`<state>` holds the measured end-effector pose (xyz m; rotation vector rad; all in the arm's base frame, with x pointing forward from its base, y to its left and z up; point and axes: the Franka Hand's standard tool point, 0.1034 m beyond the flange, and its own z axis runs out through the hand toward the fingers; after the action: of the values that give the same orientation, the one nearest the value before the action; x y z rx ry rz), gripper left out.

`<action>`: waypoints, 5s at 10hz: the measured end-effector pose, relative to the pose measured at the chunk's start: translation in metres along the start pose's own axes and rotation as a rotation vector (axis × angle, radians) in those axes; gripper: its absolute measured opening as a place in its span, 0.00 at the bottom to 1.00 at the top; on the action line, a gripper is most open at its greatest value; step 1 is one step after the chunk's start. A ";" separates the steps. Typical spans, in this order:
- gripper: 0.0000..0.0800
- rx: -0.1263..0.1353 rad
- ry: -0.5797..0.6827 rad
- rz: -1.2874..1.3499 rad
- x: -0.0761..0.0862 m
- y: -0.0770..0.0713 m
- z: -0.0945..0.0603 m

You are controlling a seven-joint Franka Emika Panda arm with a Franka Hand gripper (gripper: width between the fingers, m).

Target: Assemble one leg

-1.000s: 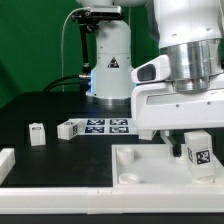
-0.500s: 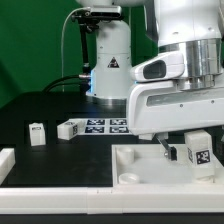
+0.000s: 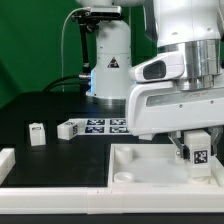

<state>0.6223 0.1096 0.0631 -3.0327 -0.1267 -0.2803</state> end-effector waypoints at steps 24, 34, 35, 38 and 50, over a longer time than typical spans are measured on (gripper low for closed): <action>0.81 -0.020 0.052 0.532 0.003 -0.005 -0.001; 0.36 -0.046 0.048 0.224 0.004 -0.002 -0.002; 0.36 -0.046 0.048 0.233 0.004 -0.002 -0.002; 0.36 -0.038 0.057 0.540 0.003 -0.004 -0.002; 0.74 -0.029 0.089 1.597 -0.001 -0.006 0.000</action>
Offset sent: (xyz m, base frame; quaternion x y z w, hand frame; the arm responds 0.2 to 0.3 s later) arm -0.0086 0.0015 0.0011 -0.0476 0.0292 0.1947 0.9793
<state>0.6212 0.1150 0.0636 -2.1426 2.0421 -0.2105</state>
